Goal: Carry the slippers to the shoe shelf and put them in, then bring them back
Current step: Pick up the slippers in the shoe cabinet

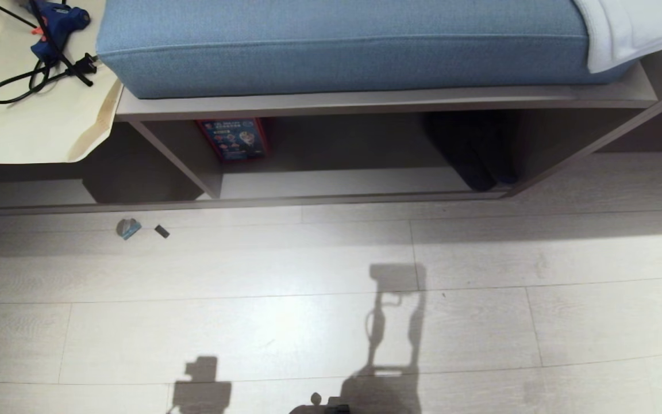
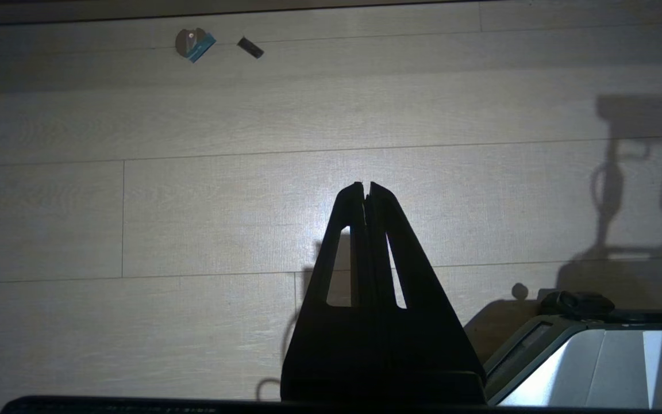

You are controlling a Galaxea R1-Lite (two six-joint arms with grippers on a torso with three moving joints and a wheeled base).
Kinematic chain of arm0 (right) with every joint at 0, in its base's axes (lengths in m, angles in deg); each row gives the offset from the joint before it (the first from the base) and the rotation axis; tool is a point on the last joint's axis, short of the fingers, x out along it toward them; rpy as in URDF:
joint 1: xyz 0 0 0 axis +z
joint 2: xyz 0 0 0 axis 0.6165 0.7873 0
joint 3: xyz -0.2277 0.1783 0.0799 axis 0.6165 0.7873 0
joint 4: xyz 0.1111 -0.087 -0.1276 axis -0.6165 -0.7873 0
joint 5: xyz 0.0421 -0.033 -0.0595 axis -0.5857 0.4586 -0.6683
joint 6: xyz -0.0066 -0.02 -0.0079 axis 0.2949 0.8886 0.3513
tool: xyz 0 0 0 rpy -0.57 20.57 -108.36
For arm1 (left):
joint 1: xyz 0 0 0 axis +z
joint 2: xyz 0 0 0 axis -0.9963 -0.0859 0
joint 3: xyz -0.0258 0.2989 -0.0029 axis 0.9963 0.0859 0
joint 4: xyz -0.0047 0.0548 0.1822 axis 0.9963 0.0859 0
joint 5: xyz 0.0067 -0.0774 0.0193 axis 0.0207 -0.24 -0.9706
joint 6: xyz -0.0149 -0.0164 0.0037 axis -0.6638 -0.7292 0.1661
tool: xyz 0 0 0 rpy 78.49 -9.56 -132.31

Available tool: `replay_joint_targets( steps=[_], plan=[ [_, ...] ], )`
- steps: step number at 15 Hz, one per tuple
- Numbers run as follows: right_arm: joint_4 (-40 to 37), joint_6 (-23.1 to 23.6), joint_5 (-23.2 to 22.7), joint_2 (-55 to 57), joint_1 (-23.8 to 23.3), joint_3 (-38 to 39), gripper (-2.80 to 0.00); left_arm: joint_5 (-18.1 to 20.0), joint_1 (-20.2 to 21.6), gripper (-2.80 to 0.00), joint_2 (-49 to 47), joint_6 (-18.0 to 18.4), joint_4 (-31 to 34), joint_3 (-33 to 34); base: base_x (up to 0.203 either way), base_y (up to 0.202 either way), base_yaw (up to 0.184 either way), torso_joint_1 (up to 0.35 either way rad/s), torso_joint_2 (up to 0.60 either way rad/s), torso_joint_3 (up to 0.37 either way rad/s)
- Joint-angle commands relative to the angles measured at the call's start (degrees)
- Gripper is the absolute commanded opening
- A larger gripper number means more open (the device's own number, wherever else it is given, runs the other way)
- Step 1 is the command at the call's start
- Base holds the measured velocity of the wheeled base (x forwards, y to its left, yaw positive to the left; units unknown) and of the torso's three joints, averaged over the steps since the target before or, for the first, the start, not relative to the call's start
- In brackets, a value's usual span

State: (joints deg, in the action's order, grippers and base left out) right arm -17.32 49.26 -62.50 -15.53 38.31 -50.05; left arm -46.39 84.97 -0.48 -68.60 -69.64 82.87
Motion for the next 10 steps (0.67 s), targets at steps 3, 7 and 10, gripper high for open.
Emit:
replay_joint_targets(
  steps=[3, 7, 10],
  plan=[
    [-0.01, 0.04, -0.02, 0.07, 0.02, 0.02, -2.8, 0.0, 0.01, -2.8, -0.07, -0.05, -0.02, 0.0, 0.0, 0.0, 0.0, 0.0, 0.0, 0.0],
    [-0.01, -0.01, -0.02, 0.07, 0.02, 0.02, -2.8, 0.0, 0.01, -2.8, 0.01, -0.05, -0.02, 0.0, 0.0, 0.0, 0.0, 0.0, 0.0, 0.0],
    [0.05, -0.01, -0.02, 0.07, 0.02, 0.02, -2.8, 0.0, 0.01, -2.8, -0.07, -0.05, -0.02, 0.0, 0.0, 0.0, 0.0, 0.0, 0.0, 0.0]
  ],
)
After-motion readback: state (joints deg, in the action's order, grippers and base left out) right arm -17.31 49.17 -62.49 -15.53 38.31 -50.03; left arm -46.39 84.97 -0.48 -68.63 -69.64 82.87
